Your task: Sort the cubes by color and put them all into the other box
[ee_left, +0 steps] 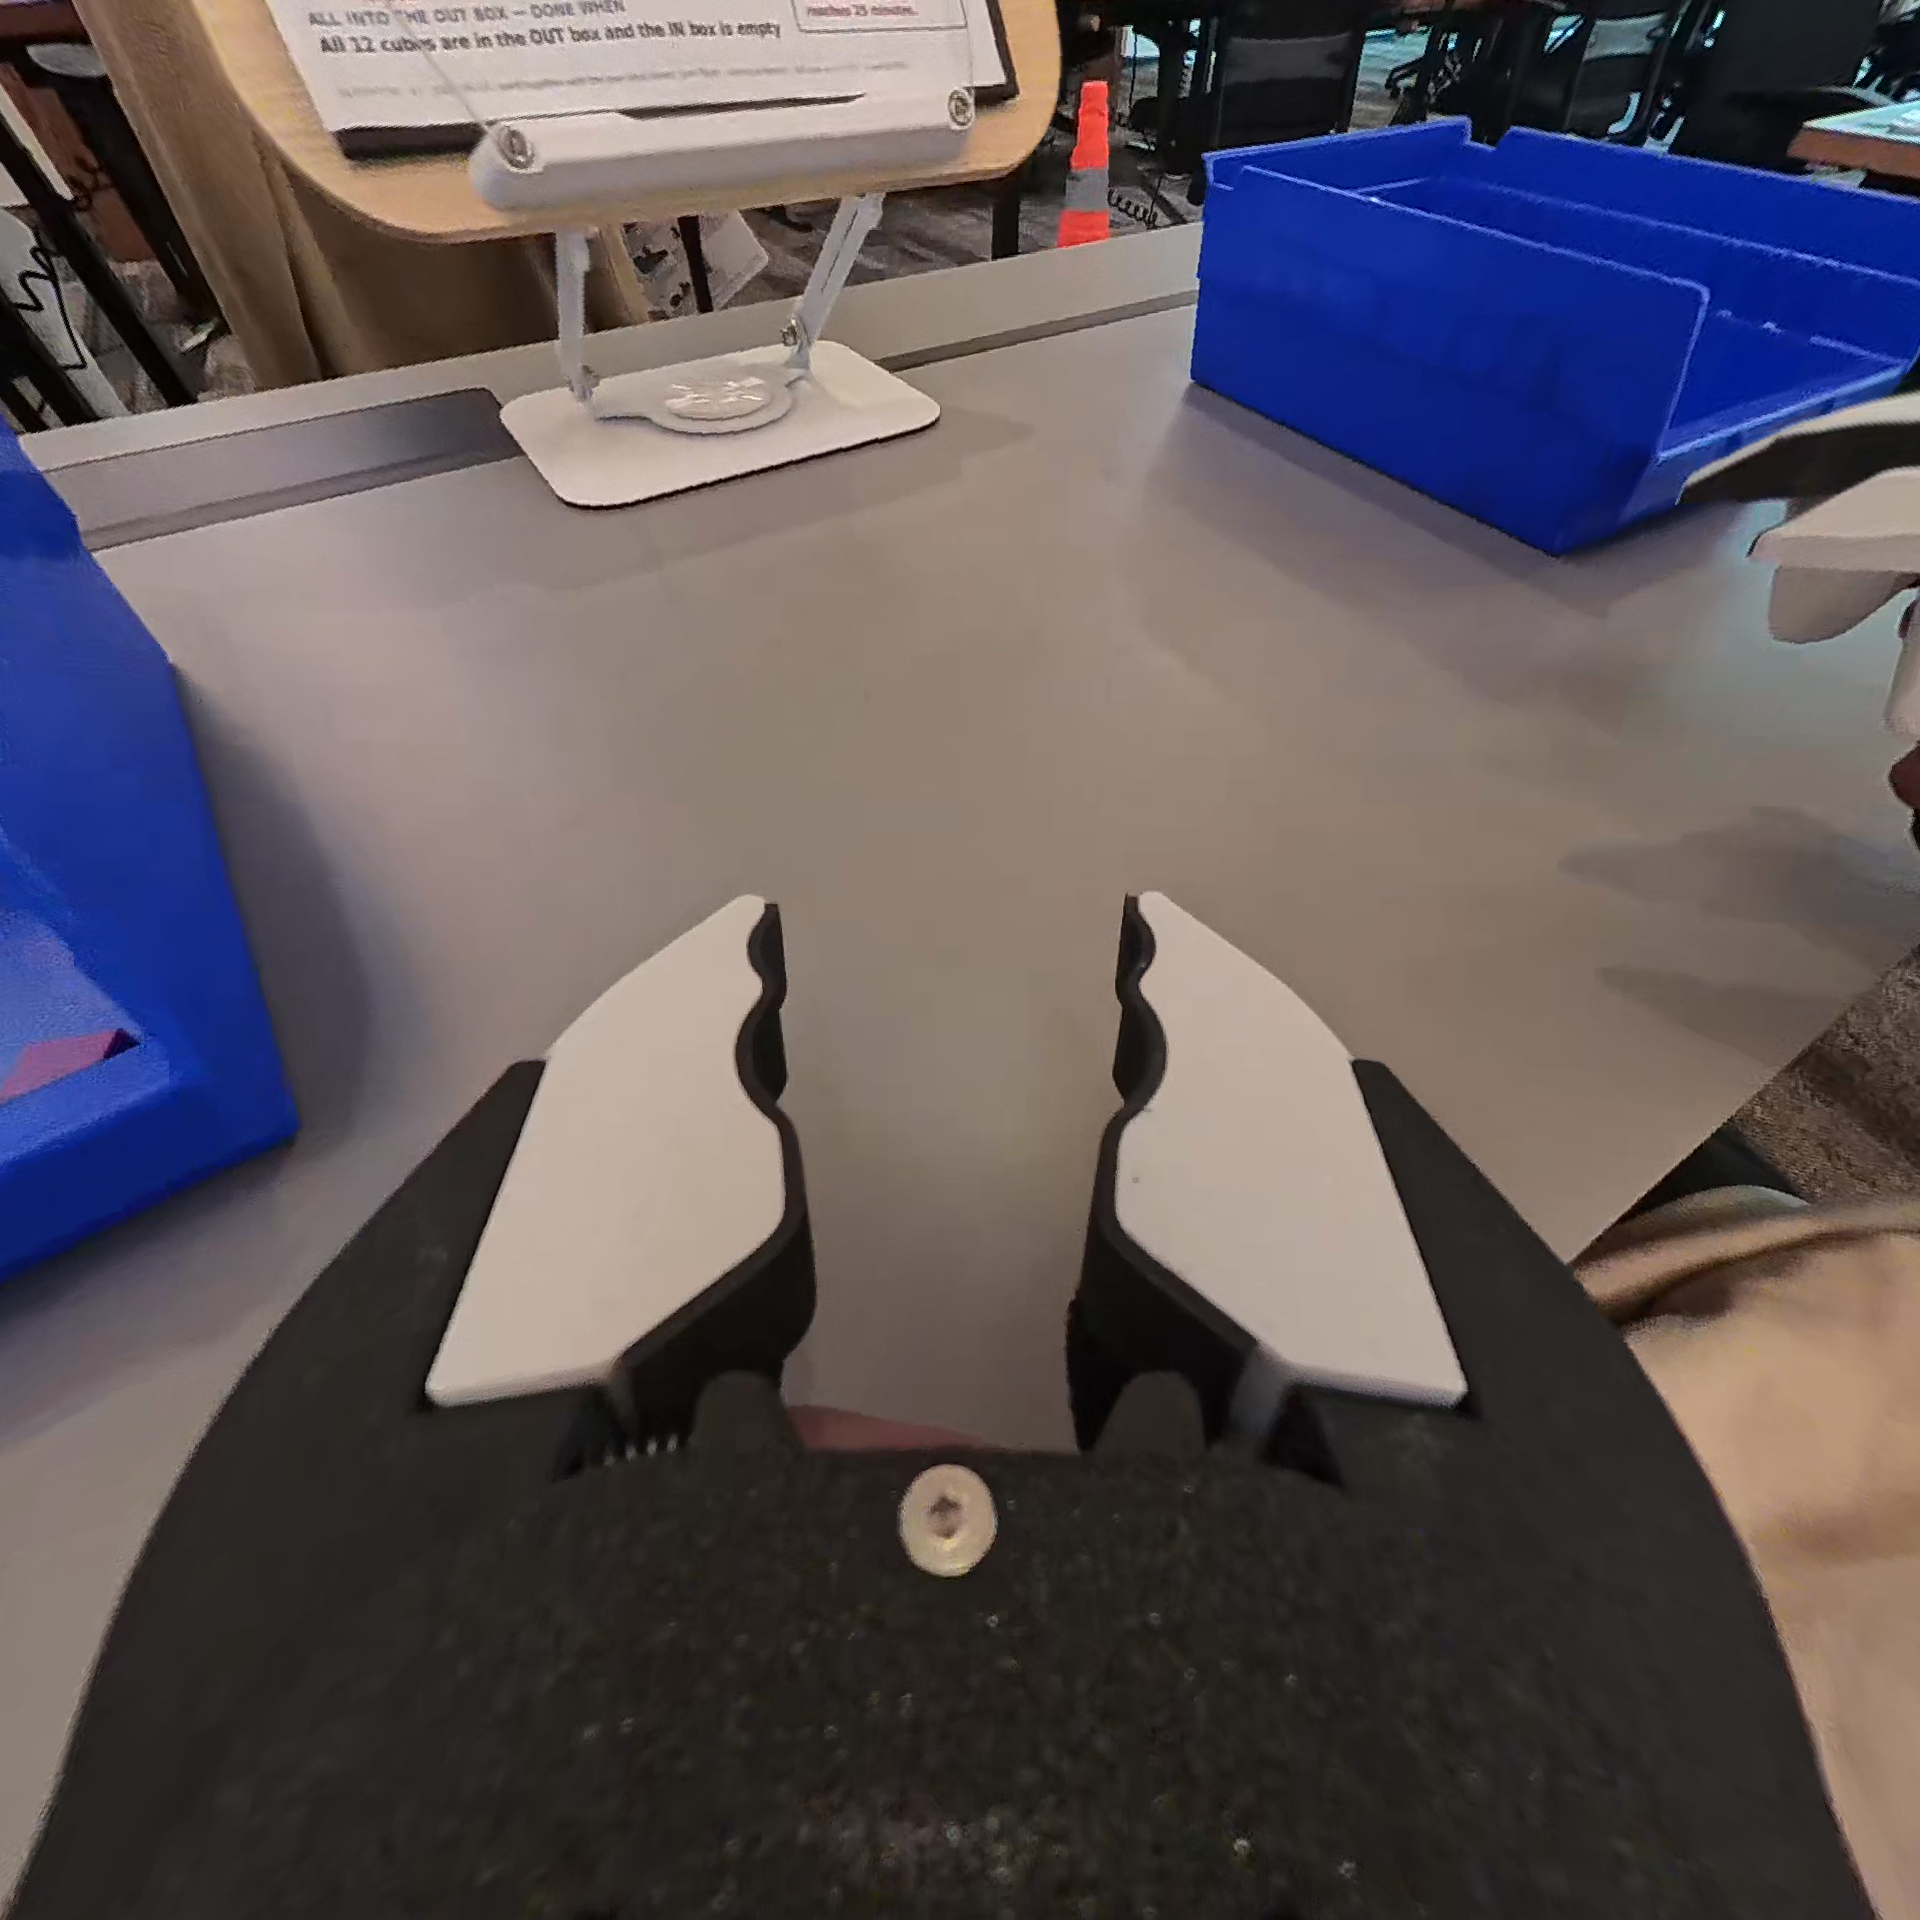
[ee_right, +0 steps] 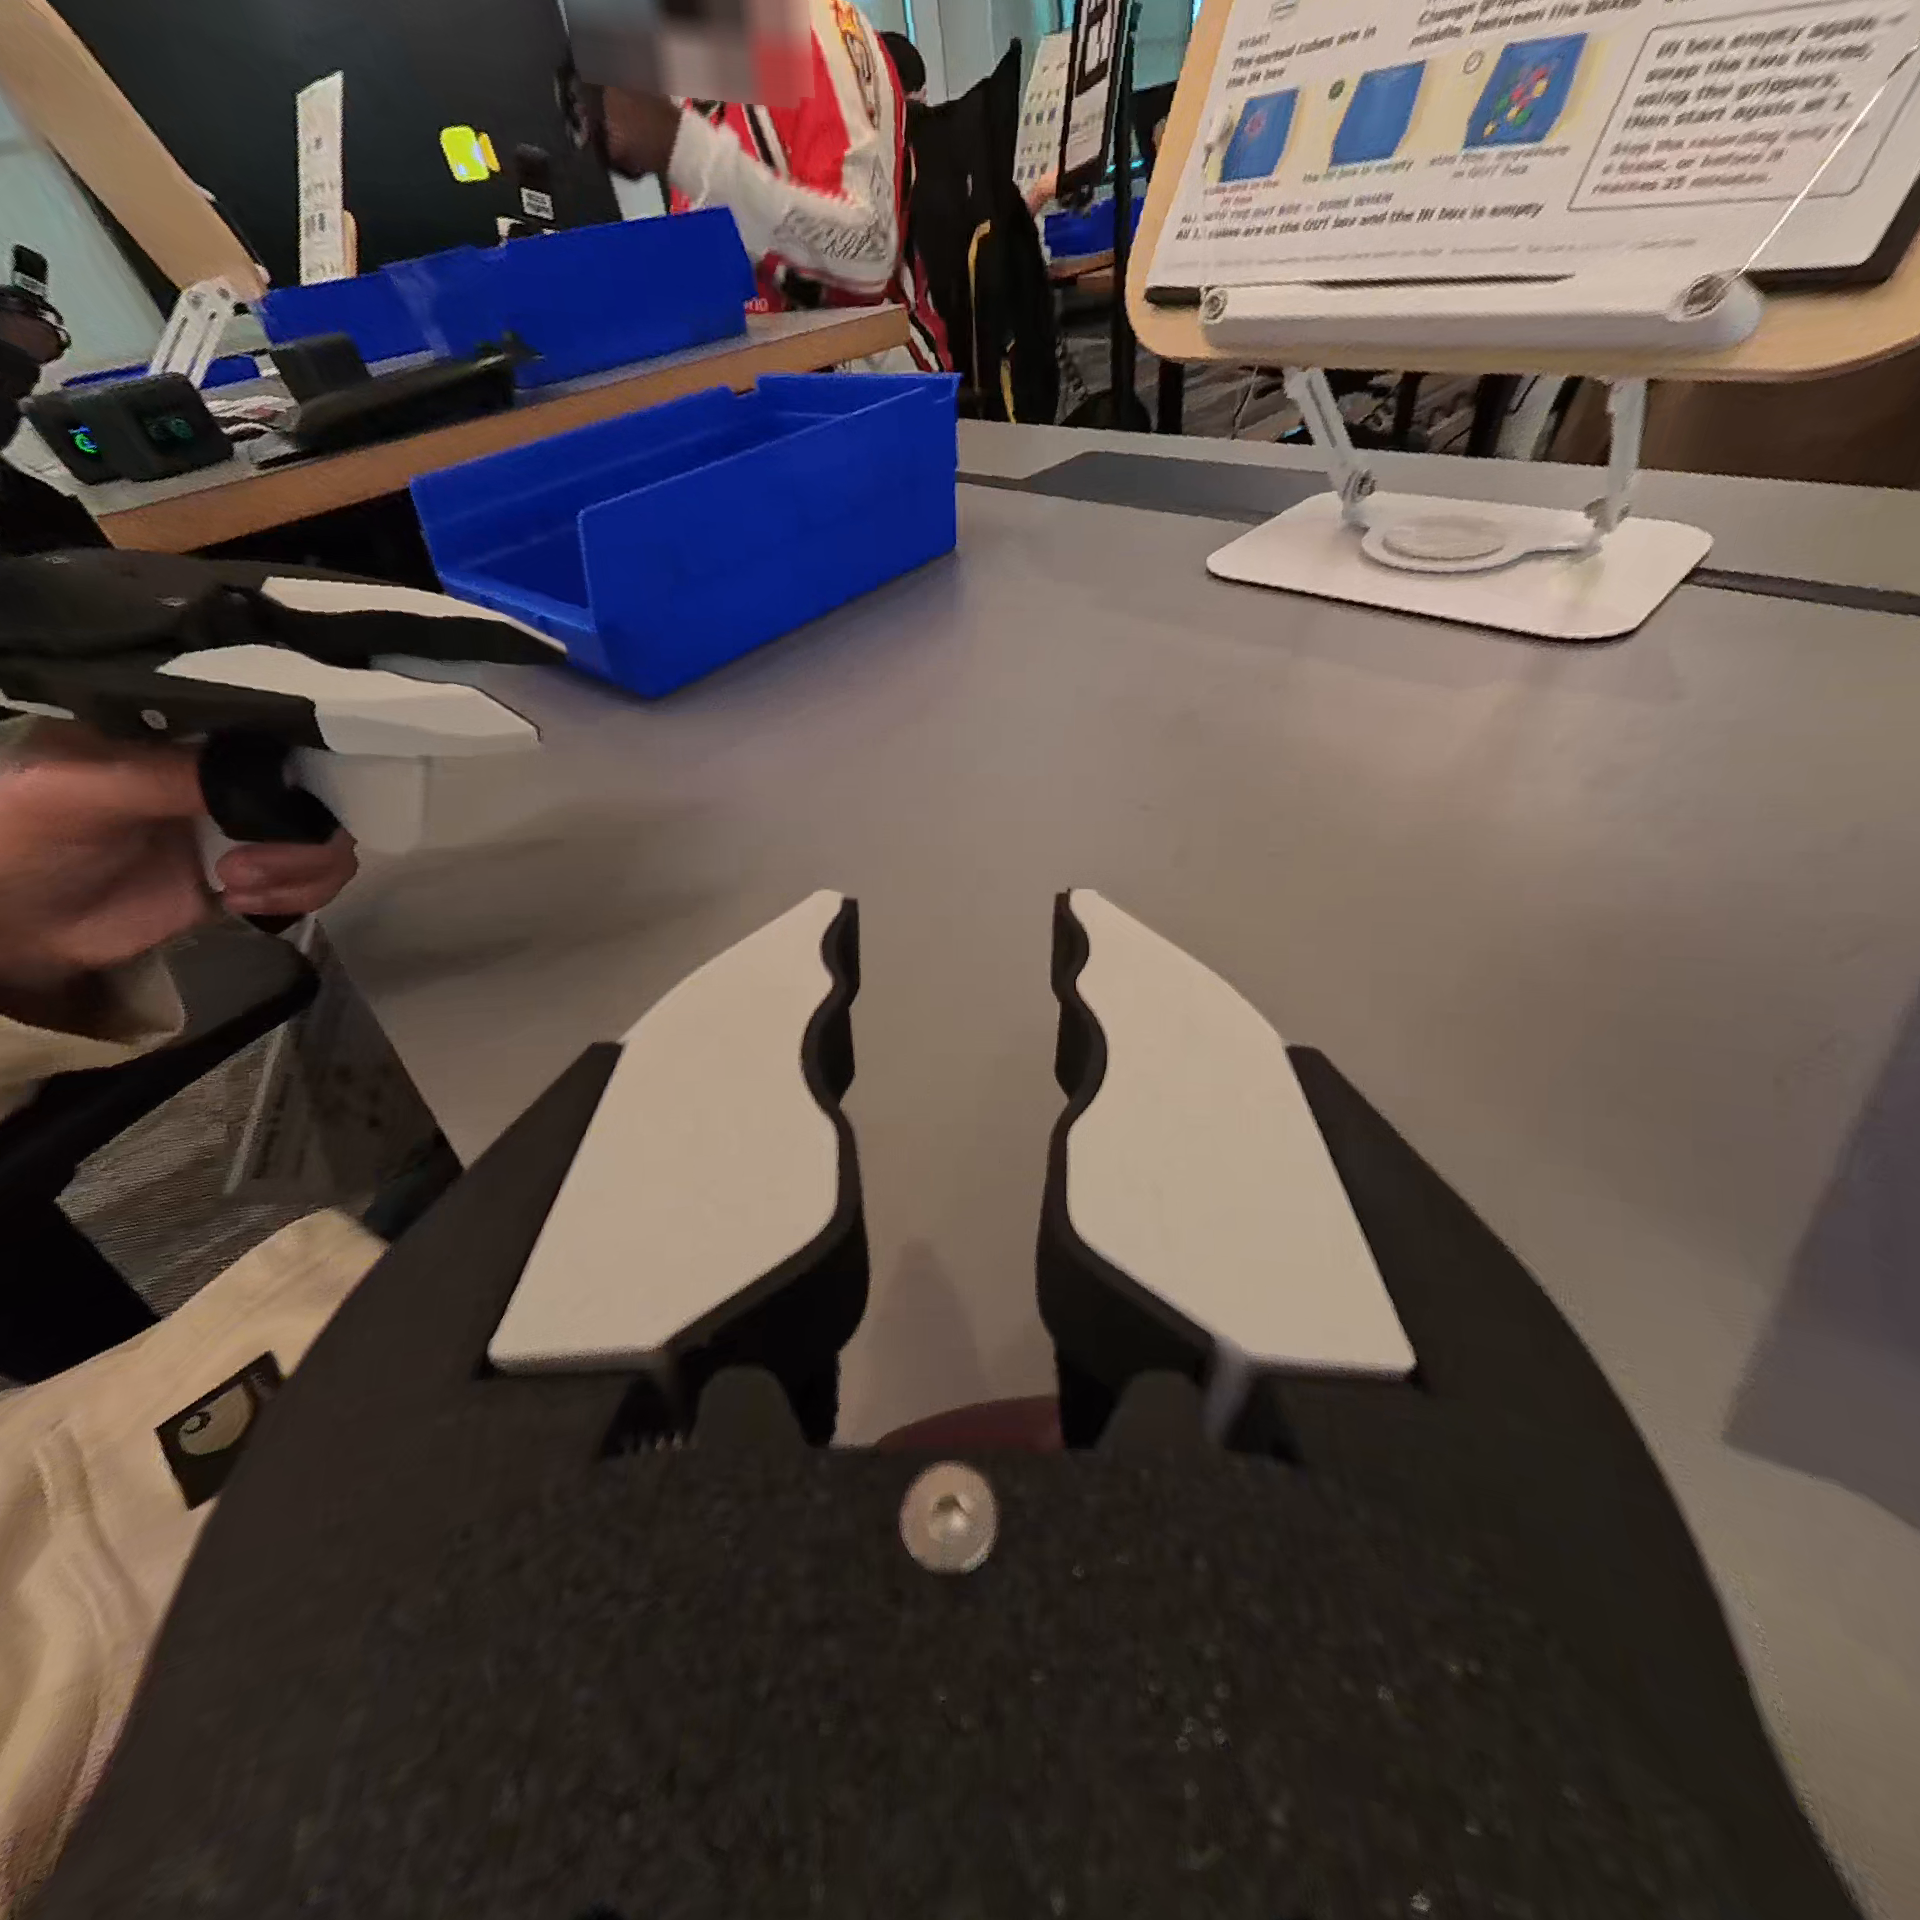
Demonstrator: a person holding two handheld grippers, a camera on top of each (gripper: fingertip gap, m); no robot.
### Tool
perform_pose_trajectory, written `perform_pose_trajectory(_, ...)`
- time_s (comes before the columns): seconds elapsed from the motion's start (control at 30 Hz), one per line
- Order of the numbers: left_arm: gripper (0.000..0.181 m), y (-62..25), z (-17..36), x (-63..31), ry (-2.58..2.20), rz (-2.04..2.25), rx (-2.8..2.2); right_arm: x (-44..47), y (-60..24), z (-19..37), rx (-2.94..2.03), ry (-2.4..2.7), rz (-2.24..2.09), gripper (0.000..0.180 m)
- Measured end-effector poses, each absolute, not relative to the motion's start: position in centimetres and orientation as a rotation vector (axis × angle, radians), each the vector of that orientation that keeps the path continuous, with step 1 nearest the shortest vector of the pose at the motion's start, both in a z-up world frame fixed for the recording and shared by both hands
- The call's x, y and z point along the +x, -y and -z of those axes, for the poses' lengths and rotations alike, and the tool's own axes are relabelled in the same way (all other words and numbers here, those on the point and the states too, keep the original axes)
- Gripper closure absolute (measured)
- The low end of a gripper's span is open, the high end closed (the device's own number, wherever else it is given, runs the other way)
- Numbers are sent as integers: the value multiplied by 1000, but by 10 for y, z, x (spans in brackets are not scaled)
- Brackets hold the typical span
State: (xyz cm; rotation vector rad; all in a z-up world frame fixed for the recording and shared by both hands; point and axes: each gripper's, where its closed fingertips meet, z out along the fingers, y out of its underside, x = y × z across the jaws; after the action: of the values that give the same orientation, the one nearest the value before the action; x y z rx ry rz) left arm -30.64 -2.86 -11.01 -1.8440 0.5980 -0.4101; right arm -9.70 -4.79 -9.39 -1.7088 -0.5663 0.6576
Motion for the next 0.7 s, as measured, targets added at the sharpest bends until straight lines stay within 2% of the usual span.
perform_pose_trajectory(0.17, 120, 18, 71, -359, -541, 376, -1852, -104, 49, 98, -1751, 550, -761, 144)
perform_pose_trajectory(0.33, 125, -58, 54, -452, -557, 162, -2118, -108, 47, 103, -1774, 562, -802, 145)
perform_pose_trajectory(0.53, 118, -163, 144, -516, -716, 70, -2627, -114, 47, 111, -1794, 602, -799, 147)
perform_pose_trajectory(0.7, 122, -194, 179, -536, -691, 24, -2777, -108, 46, 110, -1795, 580, -807, 148)
